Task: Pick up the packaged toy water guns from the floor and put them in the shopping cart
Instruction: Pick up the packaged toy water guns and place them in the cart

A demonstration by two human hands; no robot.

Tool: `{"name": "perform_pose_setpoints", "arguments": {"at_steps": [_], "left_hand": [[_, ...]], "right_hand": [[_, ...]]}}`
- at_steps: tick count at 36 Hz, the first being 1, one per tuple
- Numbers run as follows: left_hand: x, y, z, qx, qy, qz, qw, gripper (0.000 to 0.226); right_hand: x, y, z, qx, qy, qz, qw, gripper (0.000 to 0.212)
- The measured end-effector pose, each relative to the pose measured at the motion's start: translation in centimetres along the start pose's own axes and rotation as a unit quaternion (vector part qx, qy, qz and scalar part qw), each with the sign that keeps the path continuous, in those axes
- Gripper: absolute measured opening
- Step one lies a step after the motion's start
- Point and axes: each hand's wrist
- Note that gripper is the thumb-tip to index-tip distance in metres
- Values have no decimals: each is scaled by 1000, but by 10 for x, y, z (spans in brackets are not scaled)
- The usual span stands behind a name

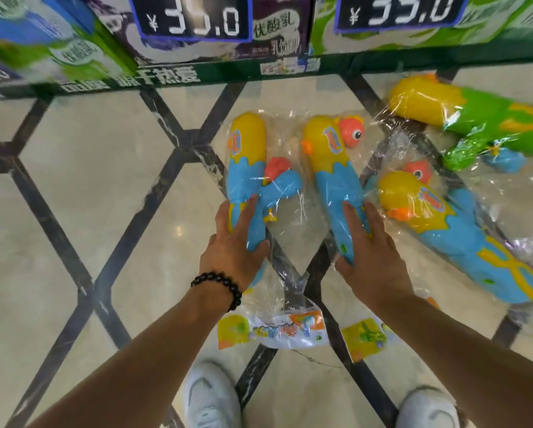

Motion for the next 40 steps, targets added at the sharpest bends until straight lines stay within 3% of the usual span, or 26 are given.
{"name": "perform_pose_setpoints", "arguments": {"at_steps": [6,10,19,27,40], "left_hand": [[26,47,-45,-30,24,-28,999,78],[44,80,-86,-11,43,-34,998,74],[76,165,-208,135,109,-22,985,71],[115,259,-365,263,134,-25,955,67],[224,435,-600,371,131,-22,919,59]], "right_hand": [[-17,37,-40,-20,-32,6,999,93],[-43,66,-78,-52,-49,3,997,92],[-154,137,-189,-27,-83,-88,992,92],[-269,218,-327,-24,-92,-181,979,89],[-401,384,-563,-9,-125,-298,946,78]]}}
Point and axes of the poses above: each hand's wrist, its own y-axis away from the middle knuckle, its own z-axis out of the palm, x = y × z, and after that the axes turned 8 degrees about z, right-handed
